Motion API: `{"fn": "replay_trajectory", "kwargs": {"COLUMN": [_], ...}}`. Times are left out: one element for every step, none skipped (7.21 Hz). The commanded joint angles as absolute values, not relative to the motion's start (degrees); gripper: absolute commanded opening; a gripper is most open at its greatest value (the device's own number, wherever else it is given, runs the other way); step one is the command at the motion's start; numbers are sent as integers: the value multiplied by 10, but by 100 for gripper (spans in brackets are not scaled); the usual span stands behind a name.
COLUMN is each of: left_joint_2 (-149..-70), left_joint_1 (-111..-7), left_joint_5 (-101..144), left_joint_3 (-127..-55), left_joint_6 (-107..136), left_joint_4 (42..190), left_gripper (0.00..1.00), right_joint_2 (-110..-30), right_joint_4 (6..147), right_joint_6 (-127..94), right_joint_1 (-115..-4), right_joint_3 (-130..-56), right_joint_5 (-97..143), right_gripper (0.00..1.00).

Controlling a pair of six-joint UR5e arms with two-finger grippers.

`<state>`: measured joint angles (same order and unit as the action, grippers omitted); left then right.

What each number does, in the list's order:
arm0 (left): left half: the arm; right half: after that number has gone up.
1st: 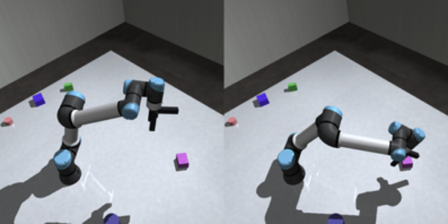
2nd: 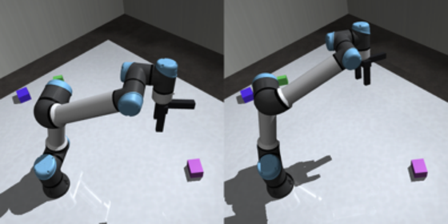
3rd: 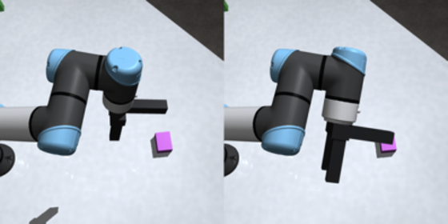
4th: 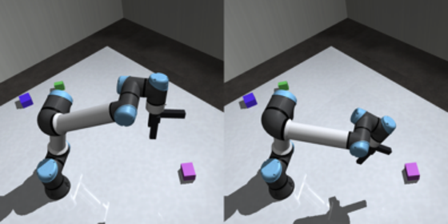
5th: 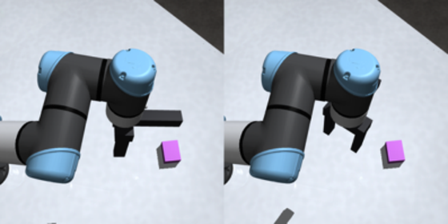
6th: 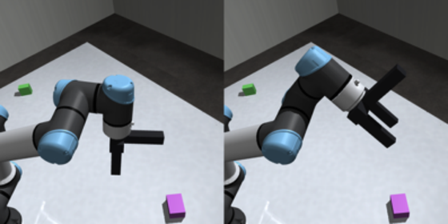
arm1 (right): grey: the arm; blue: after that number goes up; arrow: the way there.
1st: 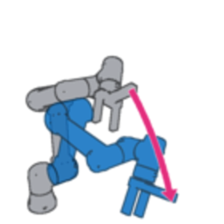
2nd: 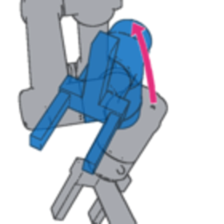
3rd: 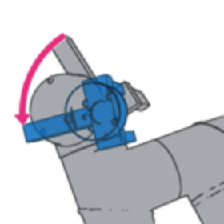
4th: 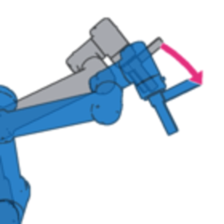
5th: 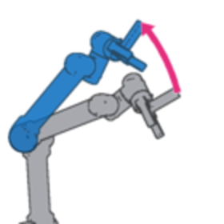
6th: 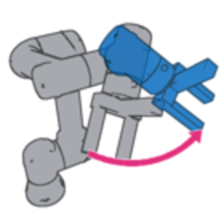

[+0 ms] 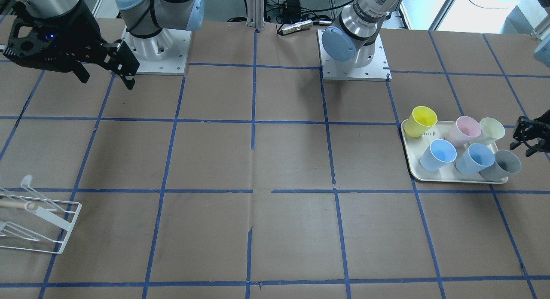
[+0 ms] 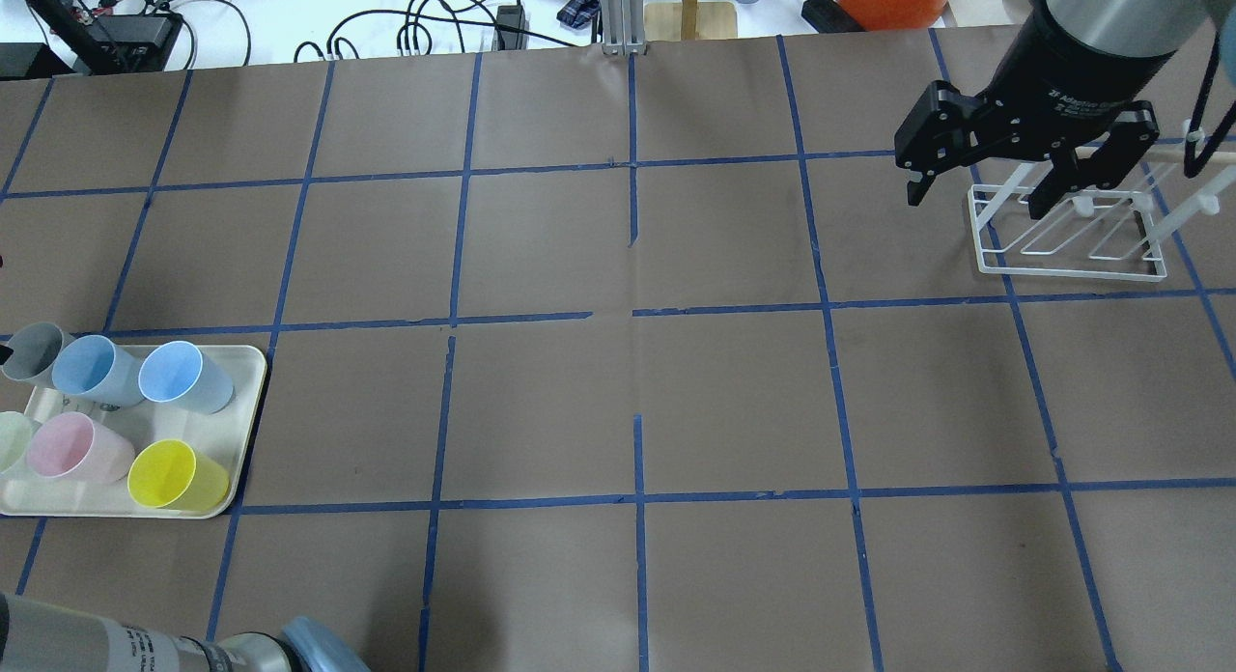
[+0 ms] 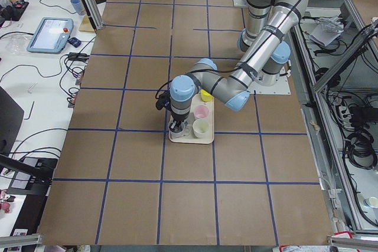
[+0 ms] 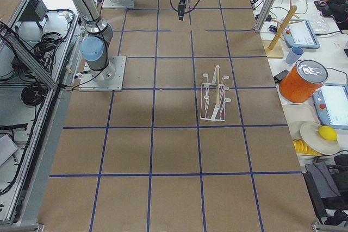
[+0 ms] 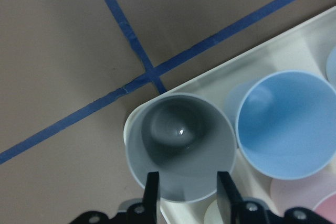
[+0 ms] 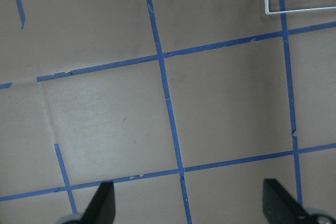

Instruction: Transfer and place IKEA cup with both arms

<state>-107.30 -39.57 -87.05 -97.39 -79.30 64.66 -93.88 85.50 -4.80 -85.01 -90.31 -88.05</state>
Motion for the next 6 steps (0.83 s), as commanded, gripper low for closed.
{"fn": "replay_trajectory", "kwargs": {"left_joint_2": [-1038, -1018, -995, -970, -950, -937], "left_joint_1": [-457, -524, -598, -665, -731, -799], "left_joint_5": [-872, -873, -873, -872, -873, -871], "left_joint_3": [-890, -859, -843, -843, -843, -844], "left_joint_6": [-715, -612, -512, -405, -289, -176], "left_joint_4": [797, 855, 891, 908, 937, 939], "left_gripper": [48, 54, 59, 66, 71, 76], "right_joint_2": [-938, -937, -935, -934, -933, -933], "right_joint_4": [854, 854, 857, 857, 854, 843], "right_joint_6": [-61, -70, -72, -82, -81, -79], "right_joint_1": [-851, -854, -866, -872, -874, -875], "right_joint_3": [-904, -904, -903, -898, -897, -896], "right_joint_5": [-882, -915, -918, -912, -907, -901], "right_gripper": [100, 100, 100, 100, 100, 100]}}
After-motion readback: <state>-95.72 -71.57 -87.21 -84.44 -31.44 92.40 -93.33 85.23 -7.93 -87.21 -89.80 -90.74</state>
